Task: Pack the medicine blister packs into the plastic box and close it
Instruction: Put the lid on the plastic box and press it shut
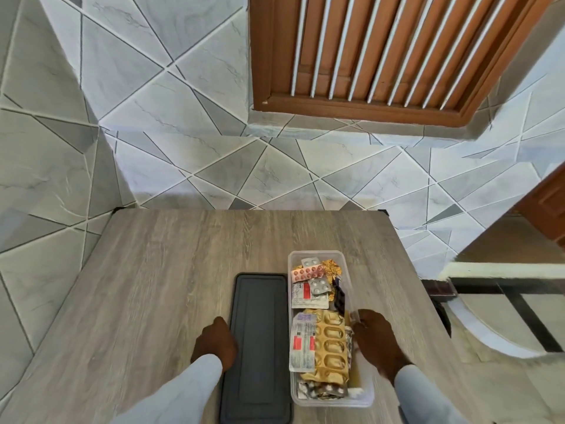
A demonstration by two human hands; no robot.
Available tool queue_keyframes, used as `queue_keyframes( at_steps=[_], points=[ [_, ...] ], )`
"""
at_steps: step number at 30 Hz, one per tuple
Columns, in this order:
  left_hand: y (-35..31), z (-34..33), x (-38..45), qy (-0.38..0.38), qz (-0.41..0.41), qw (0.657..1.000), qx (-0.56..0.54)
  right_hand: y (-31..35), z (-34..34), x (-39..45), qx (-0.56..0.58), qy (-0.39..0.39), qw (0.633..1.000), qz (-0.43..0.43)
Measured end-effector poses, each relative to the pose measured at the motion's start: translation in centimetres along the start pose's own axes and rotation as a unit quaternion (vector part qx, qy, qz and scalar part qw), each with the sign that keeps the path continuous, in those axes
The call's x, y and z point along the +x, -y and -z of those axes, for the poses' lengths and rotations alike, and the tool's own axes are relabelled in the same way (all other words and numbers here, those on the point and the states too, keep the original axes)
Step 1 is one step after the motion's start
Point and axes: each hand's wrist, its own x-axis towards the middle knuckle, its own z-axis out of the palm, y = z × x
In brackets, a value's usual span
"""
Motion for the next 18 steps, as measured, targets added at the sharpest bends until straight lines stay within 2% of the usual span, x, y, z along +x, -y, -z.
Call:
queue_keyframes(
  at_steps=[6,12,15,18],
  points=[
    [5.1,5.1,2.4,-0.044,0.046,0.997,0.044,1.4,-2.8,-1.4,-0.013,0.02,1.0,0.004],
    [7.8,13.0,3.6,-0.118,0.082,0.989,-0.022,4.0,-7.3,-3.1,0.052,0.044,0.998,-0.015],
    [6.4,15.4,3.1,-0.181,0.035,0.983,-0.024,6.4,-9.6,-5.5,0.142,0.035,0.988,-0.055],
    [3.6,15.9,1.8,-0.22,-0.097,0.971,0.01,7.8,-12.8,-7.6,0.305,0.075,0.939,-0.141]
  ],
)
